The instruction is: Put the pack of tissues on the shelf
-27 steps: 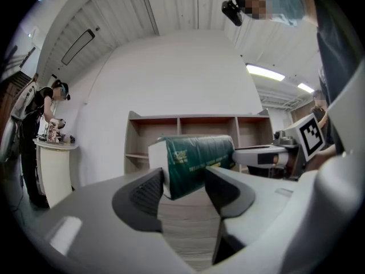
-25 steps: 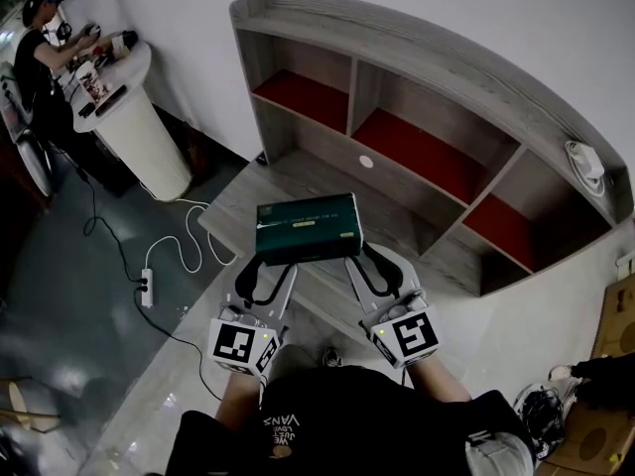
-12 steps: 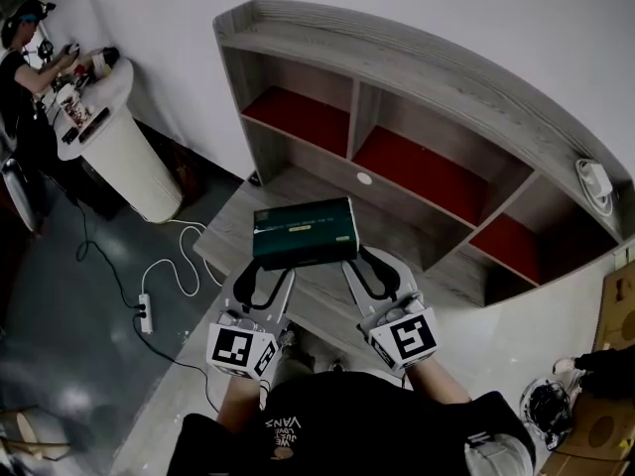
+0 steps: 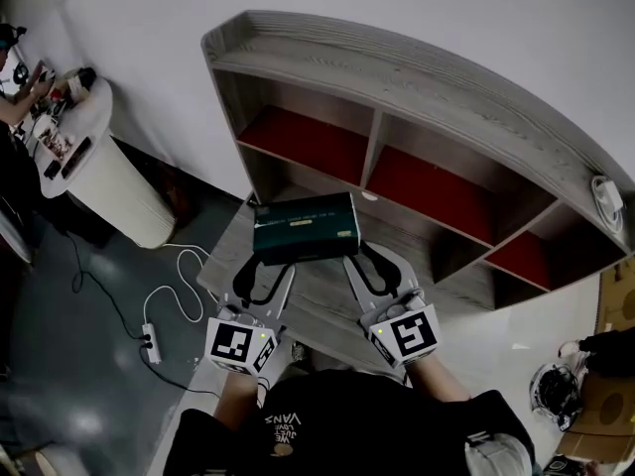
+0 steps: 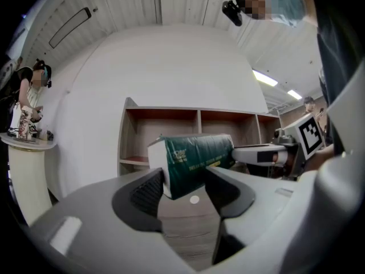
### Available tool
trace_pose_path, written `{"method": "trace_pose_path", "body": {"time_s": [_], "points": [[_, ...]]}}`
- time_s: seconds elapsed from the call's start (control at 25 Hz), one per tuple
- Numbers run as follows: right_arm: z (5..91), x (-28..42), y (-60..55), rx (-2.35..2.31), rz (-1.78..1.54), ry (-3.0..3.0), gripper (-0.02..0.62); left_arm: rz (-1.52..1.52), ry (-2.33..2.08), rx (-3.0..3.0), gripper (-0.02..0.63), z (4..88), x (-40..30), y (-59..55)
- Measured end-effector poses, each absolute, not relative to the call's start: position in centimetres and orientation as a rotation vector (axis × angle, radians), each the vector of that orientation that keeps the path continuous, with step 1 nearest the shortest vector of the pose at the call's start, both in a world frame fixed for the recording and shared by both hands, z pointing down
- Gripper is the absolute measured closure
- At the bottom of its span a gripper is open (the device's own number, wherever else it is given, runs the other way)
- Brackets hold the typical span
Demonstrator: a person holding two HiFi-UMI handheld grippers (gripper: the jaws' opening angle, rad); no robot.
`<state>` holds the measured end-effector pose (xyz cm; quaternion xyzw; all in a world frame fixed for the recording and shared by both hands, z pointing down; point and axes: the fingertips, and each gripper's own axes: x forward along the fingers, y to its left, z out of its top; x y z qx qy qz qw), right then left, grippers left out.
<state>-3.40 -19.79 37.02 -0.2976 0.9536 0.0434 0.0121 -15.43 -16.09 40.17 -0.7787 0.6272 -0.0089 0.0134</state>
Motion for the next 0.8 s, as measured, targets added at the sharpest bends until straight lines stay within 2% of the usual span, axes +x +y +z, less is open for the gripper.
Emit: {"method": "trace_pose_path", "body": {"time_s": [0.8], "points": [[37.2,-7.8,-27.0,-1.207,0.090,2.900,0.495,-0.044,1.725,-2.561,0.353,39.8,-20.4,-25.5]]}}
